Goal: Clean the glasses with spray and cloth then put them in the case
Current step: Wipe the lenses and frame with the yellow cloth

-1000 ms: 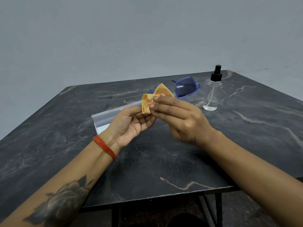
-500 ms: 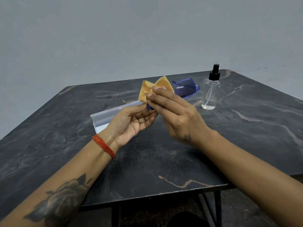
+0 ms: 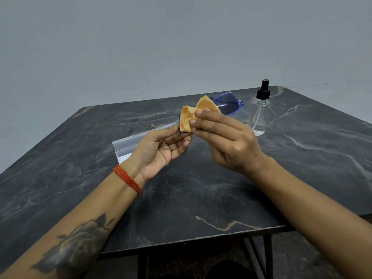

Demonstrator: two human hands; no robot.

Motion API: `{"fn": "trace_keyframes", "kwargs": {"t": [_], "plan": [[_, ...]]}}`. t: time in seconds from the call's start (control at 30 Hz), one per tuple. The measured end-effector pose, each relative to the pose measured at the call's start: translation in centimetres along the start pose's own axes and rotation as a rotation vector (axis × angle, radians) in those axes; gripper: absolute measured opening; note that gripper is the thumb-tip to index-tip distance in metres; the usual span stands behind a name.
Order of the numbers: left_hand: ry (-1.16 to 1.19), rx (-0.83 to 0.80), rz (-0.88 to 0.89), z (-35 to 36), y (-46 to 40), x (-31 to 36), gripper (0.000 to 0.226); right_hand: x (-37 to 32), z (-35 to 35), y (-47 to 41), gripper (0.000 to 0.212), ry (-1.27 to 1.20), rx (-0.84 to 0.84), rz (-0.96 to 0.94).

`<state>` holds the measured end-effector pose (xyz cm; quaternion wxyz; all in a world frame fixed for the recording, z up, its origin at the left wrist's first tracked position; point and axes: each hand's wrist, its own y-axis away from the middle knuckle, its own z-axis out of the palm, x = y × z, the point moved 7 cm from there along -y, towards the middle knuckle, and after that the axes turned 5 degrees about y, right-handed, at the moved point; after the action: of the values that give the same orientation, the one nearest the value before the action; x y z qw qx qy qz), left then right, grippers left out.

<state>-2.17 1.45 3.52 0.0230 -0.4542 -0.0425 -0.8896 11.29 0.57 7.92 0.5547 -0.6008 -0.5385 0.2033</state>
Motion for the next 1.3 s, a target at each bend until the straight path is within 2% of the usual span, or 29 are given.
{"fn": "trace_keyframes", "kwargs": {"t": [0.2,0.3,0.57,0.8,0.93,1.03,1.1,1.3], "plan": [[-0.011,-0.023,0.037,0.2,0.0,0.0,0.030,-1.1,1.6,-0.3,0.032,0.018,-0.121,-0.005],[0.028,-0.037,0.039,0.1,0.0,0.0,0.022,-1.5,1.9,-0.2,0.034,0.010,-0.158,-0.036],[0.007,-0.058,0.082,0.4,-0.1,0.6,0.018,-1.1,0.2,-0.2,0.025,0.007,-0.003,-0.088],[-0.162,0.007,0.404,-0.4,0.0,3.5,0.017,1.9,-2.6,-0.8,0.029,0.034,0.237,0.239],[-0.372,0.052,0.554,-0.7,0.2,4.3,0.015,3.5,-3.2,-0.2,0.038,0.088,0.328,0.412],[-0.482,0.052,0.605,-0.4,0.4,4.3,0.016,4.2,-2.4,0.2,0.042,0.112,0.260,0.465],[-0.531,0.044,0.634,-0.3,0.4,4.4,0.017,4.1,-1.4,0.3,0.035,0.118,0.164,0.426],[-0.593,0.042,0.713,-0.6,0.7,5.0,0.019,3.5,0.6,0.6,0.036,0.064,-0.109,0.322]]}}
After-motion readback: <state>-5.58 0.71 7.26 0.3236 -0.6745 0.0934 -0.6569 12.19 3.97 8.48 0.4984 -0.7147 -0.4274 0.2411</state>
